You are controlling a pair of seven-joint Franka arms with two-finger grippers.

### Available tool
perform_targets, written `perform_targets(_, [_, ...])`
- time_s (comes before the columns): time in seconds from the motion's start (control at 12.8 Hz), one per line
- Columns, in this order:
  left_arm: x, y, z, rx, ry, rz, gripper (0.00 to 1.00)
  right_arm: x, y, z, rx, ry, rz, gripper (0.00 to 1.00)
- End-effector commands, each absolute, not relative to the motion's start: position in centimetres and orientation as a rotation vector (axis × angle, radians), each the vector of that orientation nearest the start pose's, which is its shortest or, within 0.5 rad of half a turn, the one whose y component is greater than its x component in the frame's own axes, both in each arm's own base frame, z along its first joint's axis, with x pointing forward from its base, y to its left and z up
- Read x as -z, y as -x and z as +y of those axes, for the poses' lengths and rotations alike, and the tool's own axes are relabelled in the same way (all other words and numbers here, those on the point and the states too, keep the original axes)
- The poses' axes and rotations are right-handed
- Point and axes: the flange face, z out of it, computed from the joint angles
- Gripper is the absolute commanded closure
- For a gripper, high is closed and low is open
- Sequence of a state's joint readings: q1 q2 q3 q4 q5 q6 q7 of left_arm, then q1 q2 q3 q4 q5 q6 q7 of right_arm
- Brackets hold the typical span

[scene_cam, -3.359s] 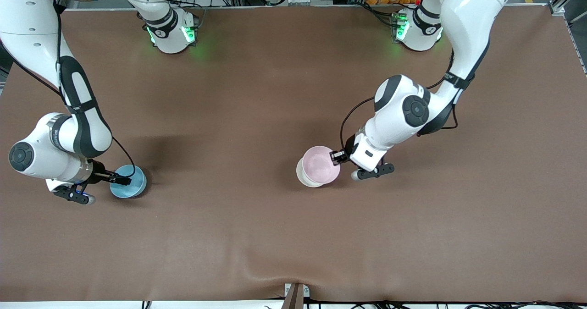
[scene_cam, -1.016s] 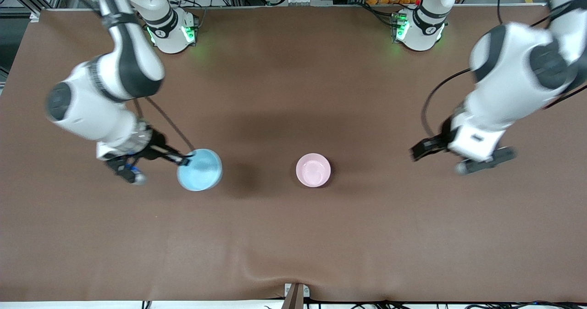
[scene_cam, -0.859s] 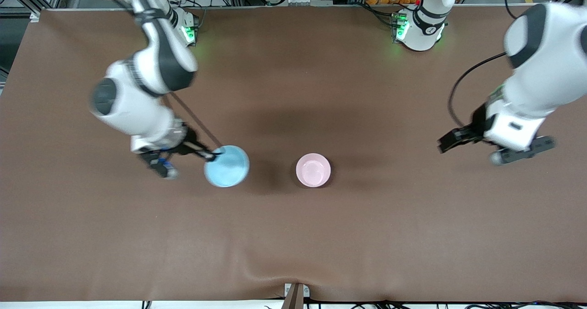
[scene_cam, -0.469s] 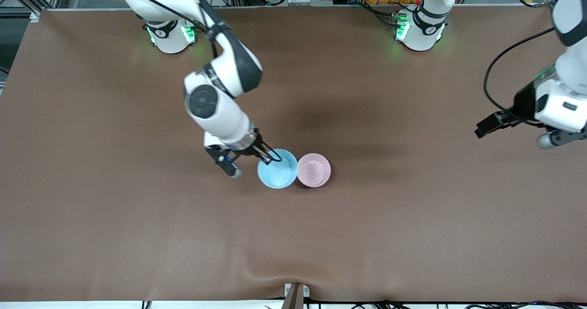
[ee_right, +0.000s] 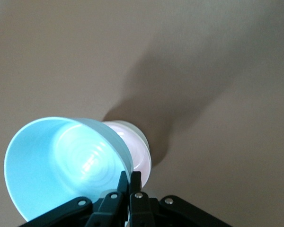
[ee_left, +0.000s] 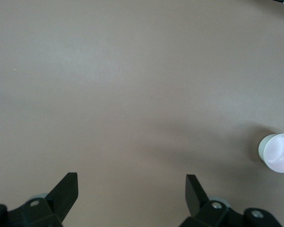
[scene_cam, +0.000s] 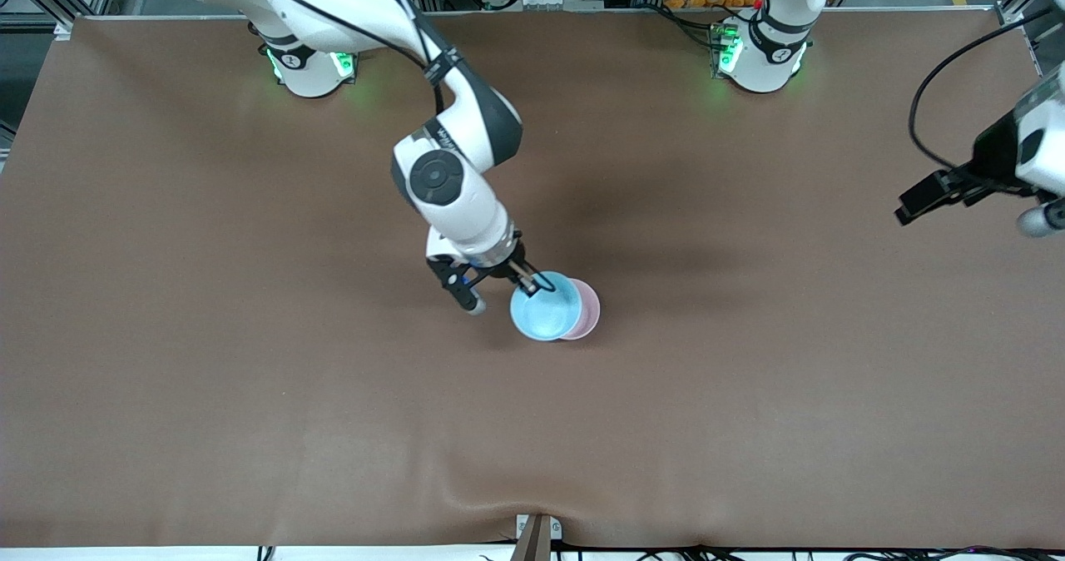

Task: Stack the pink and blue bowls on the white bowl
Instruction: 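Lower the blue bowl into the pink bowl and open the right gripper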

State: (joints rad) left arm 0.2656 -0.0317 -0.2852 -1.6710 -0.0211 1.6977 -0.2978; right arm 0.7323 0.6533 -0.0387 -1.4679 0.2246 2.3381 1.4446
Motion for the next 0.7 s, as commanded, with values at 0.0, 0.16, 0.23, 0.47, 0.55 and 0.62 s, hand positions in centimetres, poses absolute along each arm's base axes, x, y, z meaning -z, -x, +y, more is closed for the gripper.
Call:
perform_targets(0.0, [-62.8,-54.2,-0.8,0.097,3.121,-0.394,0.00,-30.4,-55.7,49.5,0.013,2.587,1.271,1.00])
perform_targets(0.16, [-64.5,-54.4,-1.0,0.109,3.126,-0.383,0.00,-28.5,-55.2,50.6,0.033,2.559,1.278,1.00])
perform_targets(0.23, [-64.8,-54.4,-1.2,0.117,3.123,-0.380,0.00,-28.0,-55.0,51.0,0.040,2.554,1.272,1.00])
perform_targets(0.47, [-64.8,-54.4,-1.2,0.115,3.121,-0.353,0.00,-26.7,-53.8,52.1,0.032,2.572,1.271,1.00])
perform_targets(0.55, [-65.0,-54.3,-1.4,0.120,3.121,-0.346,0.00,-26.2,-53.5,52.4,0.038,2.576,1.281,1.00])
perform_targets(0.62, [-65.5,-54.0,-1.9,0.134,3.122,-0.331,0.00,-26.0,-53.3,52.6,0.048,2.581,1.285,1.00])
